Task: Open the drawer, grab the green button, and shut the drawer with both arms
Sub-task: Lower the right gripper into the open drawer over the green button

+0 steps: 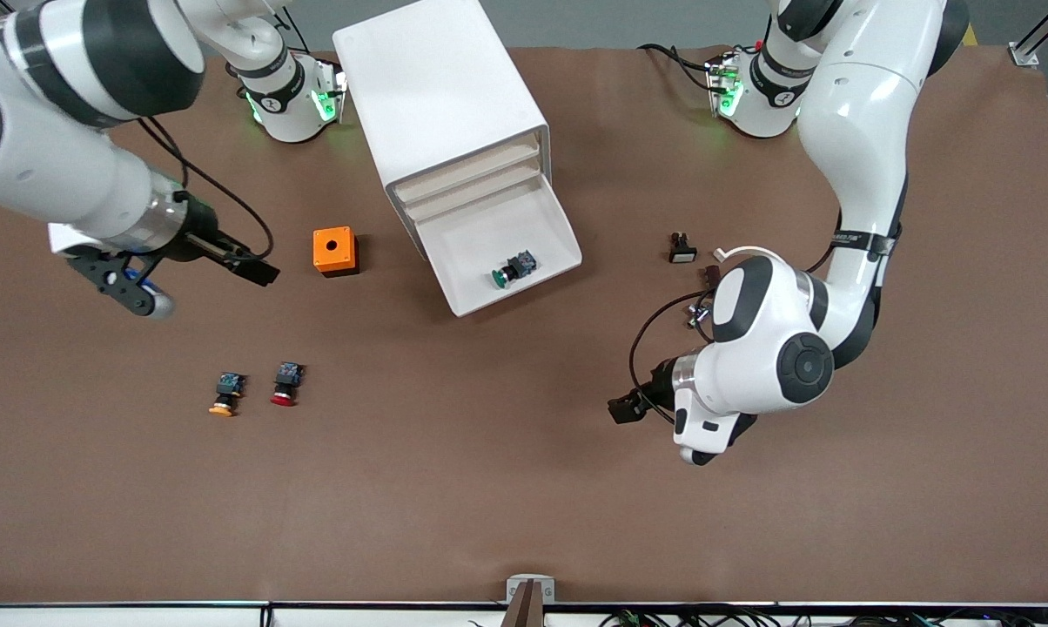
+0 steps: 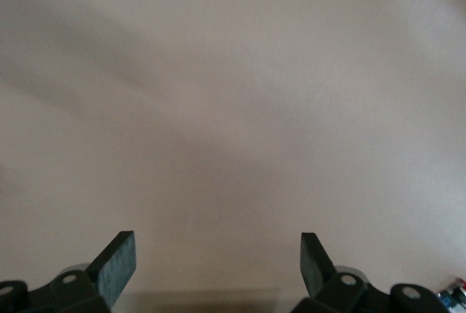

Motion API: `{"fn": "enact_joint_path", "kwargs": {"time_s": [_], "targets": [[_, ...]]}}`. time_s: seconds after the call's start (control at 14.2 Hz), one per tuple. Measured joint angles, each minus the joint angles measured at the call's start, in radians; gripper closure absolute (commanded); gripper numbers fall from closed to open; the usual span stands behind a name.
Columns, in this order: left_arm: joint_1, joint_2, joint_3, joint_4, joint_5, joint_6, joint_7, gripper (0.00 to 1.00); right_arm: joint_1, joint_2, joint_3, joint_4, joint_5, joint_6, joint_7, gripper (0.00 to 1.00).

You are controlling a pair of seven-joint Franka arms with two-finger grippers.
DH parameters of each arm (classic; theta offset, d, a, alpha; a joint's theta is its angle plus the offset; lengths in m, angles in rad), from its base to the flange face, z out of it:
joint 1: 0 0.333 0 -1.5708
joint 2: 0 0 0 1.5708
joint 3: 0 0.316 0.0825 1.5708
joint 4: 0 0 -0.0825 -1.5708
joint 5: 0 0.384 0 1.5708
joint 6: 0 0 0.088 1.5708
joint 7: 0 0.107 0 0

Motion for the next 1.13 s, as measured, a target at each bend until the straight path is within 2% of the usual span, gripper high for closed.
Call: {"fn": "enact_joint_path", "kwargs": {"time_s": [0.42, 0.7, 1.13], "targets": [[-0.034, -0.014, 0.003, -0.018, 0.209, 0.043, -0.173, 0.01, 0.110, 0.012, 0.000, -0.051, 0.000, 0.134, 0.190, 0.00], [-0.068, -0.011, 0.003, -0.043, 0.275, 0.046, -0.253, 0.01, 0.178, 0.033, 0.000, -0.059, 0.000, 0.210, 0.304, 0.00], [-0.077, -0.004, 0.003, -0.075, 0.303, 0.047, -0.265, 0.00, 0.318, 0.151, -0.001, -0.063, -0.031, 0.311, 0.500, 0.00]]}}
